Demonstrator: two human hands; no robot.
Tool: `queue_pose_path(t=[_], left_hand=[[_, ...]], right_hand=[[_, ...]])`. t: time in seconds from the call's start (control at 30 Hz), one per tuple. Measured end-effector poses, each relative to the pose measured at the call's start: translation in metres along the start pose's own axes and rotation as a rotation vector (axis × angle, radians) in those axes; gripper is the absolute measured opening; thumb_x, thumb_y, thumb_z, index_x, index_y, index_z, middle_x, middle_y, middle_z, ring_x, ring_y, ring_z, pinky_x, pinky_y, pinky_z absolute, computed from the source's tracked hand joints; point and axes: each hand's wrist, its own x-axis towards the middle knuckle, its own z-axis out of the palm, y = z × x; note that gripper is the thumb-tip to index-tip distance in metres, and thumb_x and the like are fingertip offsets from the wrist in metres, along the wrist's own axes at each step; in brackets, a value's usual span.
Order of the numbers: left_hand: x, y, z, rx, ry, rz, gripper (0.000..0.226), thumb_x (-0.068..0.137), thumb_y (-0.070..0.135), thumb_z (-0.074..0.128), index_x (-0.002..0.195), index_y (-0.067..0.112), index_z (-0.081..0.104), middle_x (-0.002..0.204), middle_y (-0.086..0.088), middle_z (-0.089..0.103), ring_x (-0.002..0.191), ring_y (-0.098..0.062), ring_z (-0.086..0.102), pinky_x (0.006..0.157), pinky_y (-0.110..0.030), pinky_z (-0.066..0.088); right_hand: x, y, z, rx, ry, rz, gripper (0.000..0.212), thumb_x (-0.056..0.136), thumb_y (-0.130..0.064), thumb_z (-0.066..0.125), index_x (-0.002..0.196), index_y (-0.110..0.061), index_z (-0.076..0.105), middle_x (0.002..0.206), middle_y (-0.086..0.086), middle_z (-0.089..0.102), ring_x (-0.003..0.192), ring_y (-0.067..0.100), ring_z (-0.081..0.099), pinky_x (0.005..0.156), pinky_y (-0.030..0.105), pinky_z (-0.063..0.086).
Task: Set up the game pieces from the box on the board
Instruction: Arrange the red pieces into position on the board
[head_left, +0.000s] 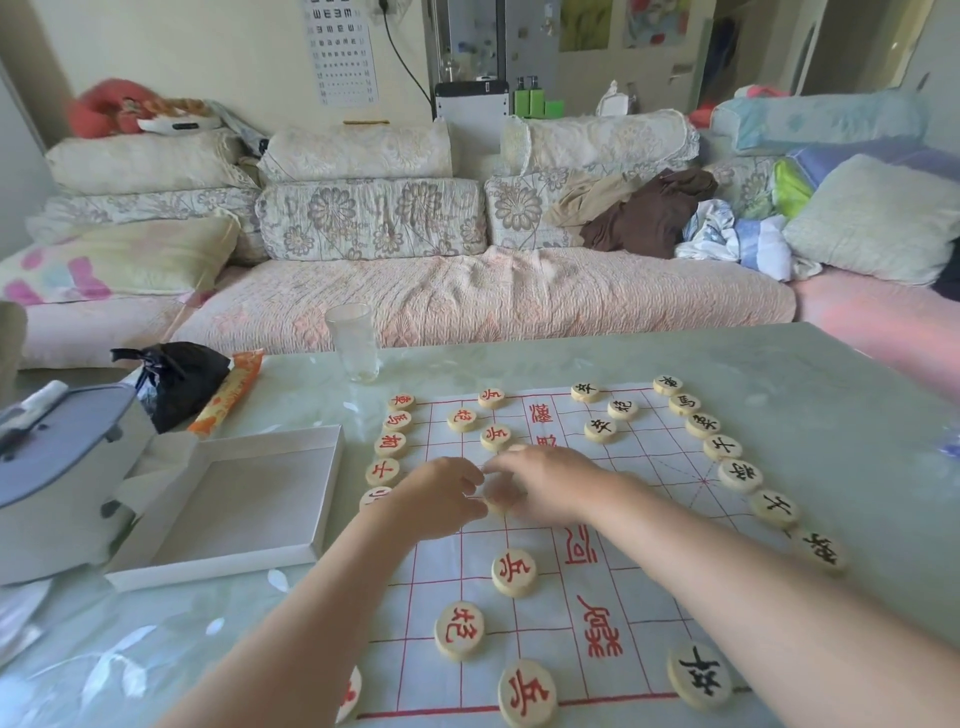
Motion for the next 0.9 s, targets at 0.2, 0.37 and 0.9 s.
queue_pose_path(t=[0.2, 0.37, 0.9], left_hand=[[0.01, 0.004, 0.006, 0.097, -0.025, 0.031, 0.053, 0.087, 0.03, 0.064, 0.138, 0.027, 0.048, 0.132, 0.004, 0.051, 0.113, -0.018, 0.054, 0.091, -0.028, 0.047], [0.01, -0.005, 0.002, 0.05, 0.038, 0.017, 0.051, 0.086, 0.024, 0.067, 0.134, 0.025, 0.051, 0.127, 0.005, 0.056, 0.107, -0.015, 0.056, 0.084, -0.023, 0.045], [0.01, 0.0, 0.014, 0.008, 0.056, 0.112, 0.044, 0.08, 0.025, 0.074, 0.123, 0.023, 0.062, 0.117, 0.01, 0.064, 0.093, -0.008, 0.054, 0.085, -0.022, 0.046]], right_hand=[[0.005, 0.002, 0.002, 0.014, -0.006, 0.032, 0.063, 0.082, -0.05, 0.063, 0.141, -0.038, 0.043, 0.143, -0.007, 0.046, 0.121, 0.02, 0.055, 0.094, 0.036, 0.047], [0.008, 0.004, 0.003, 0.066, -0.003, 0.025, 0.061, 0.086, -0.037, 0.059, 0.144, -0.04, 0.039, 0.129, -0.016, 0.056, 0.116, 0.014, 0.056, 0.095, 0.033, 0.047], [0.008, 0.008, 0.002, 0.15, -0.015, 0.042, 0.06, 0.076, -0.051, 0.067, 0.133, -0.04, 0.051, 0.109, -0.019, 0.06, 0.102, 0.009, 0.057, 0.089, 0.031, 0.048]])
